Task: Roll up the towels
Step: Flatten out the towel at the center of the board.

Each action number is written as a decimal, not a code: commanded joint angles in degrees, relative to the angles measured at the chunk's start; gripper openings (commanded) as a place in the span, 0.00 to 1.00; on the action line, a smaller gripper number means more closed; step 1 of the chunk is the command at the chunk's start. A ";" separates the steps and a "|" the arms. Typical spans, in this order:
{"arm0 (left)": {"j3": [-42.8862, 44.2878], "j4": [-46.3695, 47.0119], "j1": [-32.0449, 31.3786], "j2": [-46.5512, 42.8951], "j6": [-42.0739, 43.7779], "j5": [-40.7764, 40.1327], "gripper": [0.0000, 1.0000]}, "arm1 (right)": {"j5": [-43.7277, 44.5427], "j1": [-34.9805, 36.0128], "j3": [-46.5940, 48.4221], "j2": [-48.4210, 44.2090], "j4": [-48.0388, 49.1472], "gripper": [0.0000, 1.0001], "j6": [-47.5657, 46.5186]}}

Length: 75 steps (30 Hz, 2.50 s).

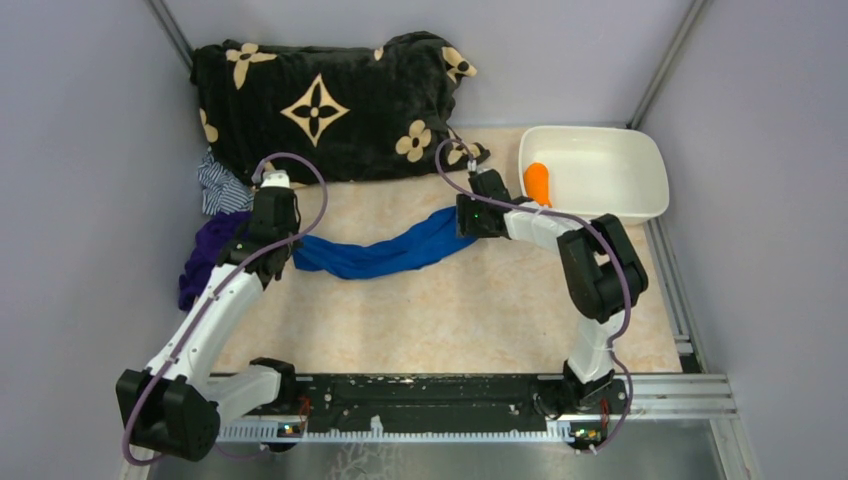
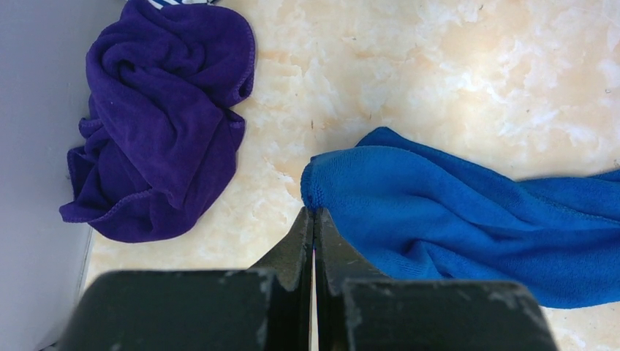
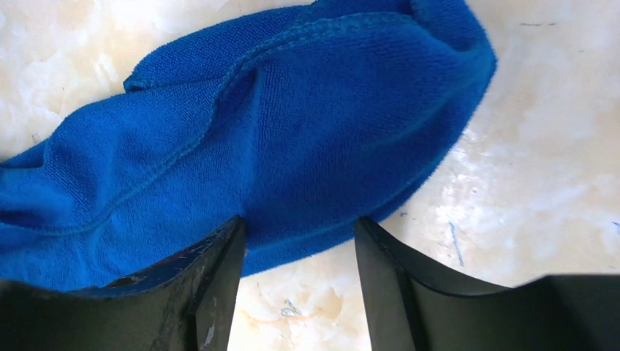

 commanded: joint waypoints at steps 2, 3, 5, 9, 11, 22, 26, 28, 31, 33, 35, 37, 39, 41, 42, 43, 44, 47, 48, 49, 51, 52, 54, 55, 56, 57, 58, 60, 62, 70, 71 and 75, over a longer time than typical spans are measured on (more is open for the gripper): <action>-0.34 1.73 0.73 -1.53 -0.04 1.43 0.00 | -2.34 0.17 -0.74 1.48 7.64 0.50 1.88; -0.40 1.90 0.77 -2.15 -0.08 1.52 0.00 | -2.61 -0.05 -0.96 1.56 8.12 0.42 1.82; -0.32 2.20 0.90 -3.06 -0.06 1.62 0.00 | -3.22 -0.59 -1.22 1.62 8.46 0.31 1.51; 0.60 2.26 1.04 -5.34 -0.25 1.48 0.00 | -2.10 -0.83 -2.14 -1.12 7.24 0.05 -0.28; 1.41 2.23 1.04 -7.06 -0.40 1.55 0.00 | -0.28 -0.83 -2.69 -4.12 5.50 0.00 -1.91; 13.05 -5.30 1.08 -12.51 -1.80 6.99 0.00 | 6.46 -0.92 5.18 -22.40 -17.39 0.00 -8.38; 18.18 -9.05 1.04 -13.23 -1.46 6.51 0.00 | 10.41 -0.89 14.85 -25.64 -28.64 0.00 -11.75; 19.16 -9.61 1.02 -13.54 -1.33 6.35 0.00 | 11.51 -0.92 18.91 -24.91 -31.78 0.00 -12.91; 17.70 -8.76 1.06 -13.00 -1.26 5.82 0.00 | 10.82 -0.90 21.48 -21.61 -30.75 0.01 -14.23; 15.40 -7.86 1.04 -11.74 -1.44 6.31 0.00 | 7.42 -0.92 23.69 -16.90 -28.97 0.08 -15.54; 12.39 -5.65 1.04 -9.94 -1.62 6.86 0.00 | 5.16 -0.88 26.51 -9.32 -27.13 0.17 -16.08; 9.53 -3.88 1.04 -7.63 -1.42 6.40 0.00 | 4.74 -0.73 31.00 -2.35 -29.02 0.24 -15.99; 7.35 -2.43 1.04 -5.27 -1.21 4.86 0.00 | 5.96 0.19 32.09 -0.24 -28.66 0.33 -15.98; 5.88 -1.40 0.99 -3.23 -1.03 2.13 0.00 | 5.36 0.79 29.06 -1.85 -25.89 0.43 -16.10; 5.28 -0.85 1.03 -2.74 -0.73 0.84 0.00 | 4.62 0.83 26.97 -3.08 -24.54 0.45 -15.90; 4.75 -0.53 1.07 -2.34 -0.74 -0.35 0.00 | 4.51 0.84 24.68 -4.25 -23.56 0.47 -15.36; 4.52 -0.20 1.12 -2.06 -0.68 -1.58 0.00 | 4.82 0.84 22.47 -5.42 -22.97 0.47 -14.90; 4.29 -0.06 1.45 -1.71 -0.55 -4.92 0.00 | 6.17 0.84 14.99 -8.22 -22.41 0.48 -13.54; 4.11 -0.06 1.55 -1.83 -0.56 -5.59 0.00 | 6.65 0.77 12.56 -8.92 -22.49 0.48 -12.95; 3.72 0.13 1.64 -2.05 -0.56 -5.84 0.00 | 6.85 0.75 10.48 -10.02 -22.65 0.48 -12.34; 2.72 0.88 1.74 -2.51 -0.53 -5.57 0.00 | 7.26 0.63 5.93 -12.59 -22.85 0.48 -10.65; 2.25 1.09 1.78 -2.63 -0.48 -5.38 0.00 | 7.50 0.54 4.00 -13.58 -22.82 0.48 -9.62; 1.87 1.33 1.91 -2.48 -0.47 -4.94 0.00 | 7.60 -0.40 0.02 -15.97 -22.41 0.48 -6.78; 1.77 1.41 1.96 -2.31 -0.48 -4.59 0.00 | 7.56 -1.02 -1.93 -16.92 -22.22 0.48 -5.95; 1.80 1.51 2.04 -2.09 -0.52 -4.21 0.00 | 7.39 -1.61 -3.72 -17.65 -22.00 0.49 -4.60; 1.83 1.59 2.22 -1.94 -0.48 -3.83 0.00 | 7.33 -2.10 -5.22 -18.36 -21.78 0.49 -3.13; 1.84 1.65 2.36 -1.73 -0.49 -3.56 0.00 | 7.27 -2.53 -6.82 -18.91 -21.33 0.49 -2.27; 1.69 1.85 2.88 -1.58 -0.48 -2.82 0.00 | 6.40 -3.04 -9.47 -19.41 -20.19 0.49 -1.03; 1.52 2.03 3.33 -1.52 -0.48 -1.98 0.00 | 5.07 -3.05 -11.45 -19.28 -18.56 0.49 -0.05; 1.23 2.23 4.37 -2.03 -0.64 -1.10 0.00 | 3.36 -3.12 -16.14 -16.31 -12.55 0.43 2.14; 1.25 2.23 4.44 -2.13 -0.63 -1.02 0.00 | 3.20 -3.12 -16.48 -16.27 -12.19 0.42 2.13; 1.84 1.61 4.46 -2.61 -0.69 -2.11 0.00 | 4.66 -3.12 -15.93 -16.94 -13.80 0.22 0.62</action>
